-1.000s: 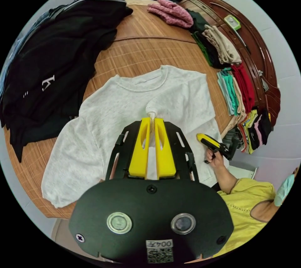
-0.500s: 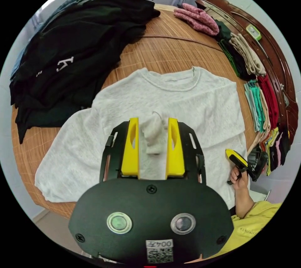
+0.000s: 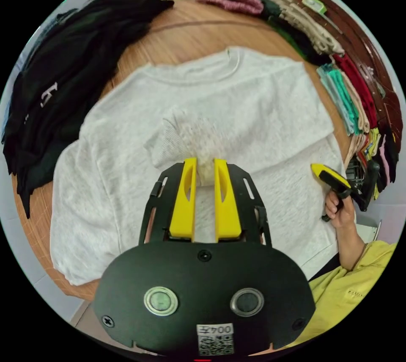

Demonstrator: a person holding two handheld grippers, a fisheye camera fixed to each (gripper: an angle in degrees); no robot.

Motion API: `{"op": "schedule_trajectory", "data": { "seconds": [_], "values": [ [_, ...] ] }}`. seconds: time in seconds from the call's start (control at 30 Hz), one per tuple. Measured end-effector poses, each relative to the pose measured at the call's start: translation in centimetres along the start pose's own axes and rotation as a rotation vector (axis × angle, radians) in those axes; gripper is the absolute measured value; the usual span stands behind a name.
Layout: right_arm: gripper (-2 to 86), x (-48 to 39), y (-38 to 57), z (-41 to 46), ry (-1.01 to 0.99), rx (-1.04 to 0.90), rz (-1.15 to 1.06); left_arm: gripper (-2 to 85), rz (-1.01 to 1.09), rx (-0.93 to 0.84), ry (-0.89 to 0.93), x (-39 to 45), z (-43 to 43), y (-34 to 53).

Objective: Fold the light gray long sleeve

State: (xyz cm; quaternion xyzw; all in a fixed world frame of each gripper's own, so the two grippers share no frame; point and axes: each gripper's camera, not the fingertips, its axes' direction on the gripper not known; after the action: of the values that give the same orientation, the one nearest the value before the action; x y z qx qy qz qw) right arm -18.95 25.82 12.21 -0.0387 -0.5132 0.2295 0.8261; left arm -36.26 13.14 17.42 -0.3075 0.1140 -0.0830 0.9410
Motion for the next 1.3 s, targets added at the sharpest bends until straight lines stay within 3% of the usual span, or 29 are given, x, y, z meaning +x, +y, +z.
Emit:
{"op": "schedule_trajectory", "data": {
  "seconds": [0.2, 0.3, 0.57, 0.67, 0.77, 0.83, 0.97, 1.3],
  "values": [
    [2.9, -0.1, -0.2, -0.5, -0.003, -0.003, 0.008, 6.3, 0.082, 0.172, -0.181, 3.5, -6.4, -0.7],
    [2.8, -0.4, -0.3, -0.8, 0.005, -0.003, -0.002, 6.4, 0.040, -0.054, -0.118, 2.5, -1.7, -2.1],
    [4.1, -1.6, -0.1, -2.0, -0.021, 0.032, -0.041, 2.4, 0.011, 0.182, -0.022, 8.8, -7.8, 5.0],
    [3.9, -3.0, 0.3, -3.4, -0.018, 0.092, -0.101, 1.2, 0.071, 0.239, 0.008, 13.8, -6.3, 10.3],
    [3.8, -4.1, 0.6, -6.0, 0.015, 0.119, -0.111, 0.7, 0.062, 0.188, -0.027, 16.7, -3.0, 14.1],
    [3.7, -4.4, 0.6, -8.8, 0.011, 0.148, -0.092, 0.5, 0.040, 0.280, -0.035, 17.0, -2.9, 16.2],
    [3.7, -3.1, -0.8, -14.1, 0.161, 0.170, -0.086, 0.4, -0.006, 0.276, 0.028, 16.4, -2.8, 17.1],
    [4.5, 3.4, -6.3, -10.1, -0.019, -0.121, -0.065, 0.3, -0.018, 0.282, -0.019, 18.7, -3.9, 19.1]
  ]
}}
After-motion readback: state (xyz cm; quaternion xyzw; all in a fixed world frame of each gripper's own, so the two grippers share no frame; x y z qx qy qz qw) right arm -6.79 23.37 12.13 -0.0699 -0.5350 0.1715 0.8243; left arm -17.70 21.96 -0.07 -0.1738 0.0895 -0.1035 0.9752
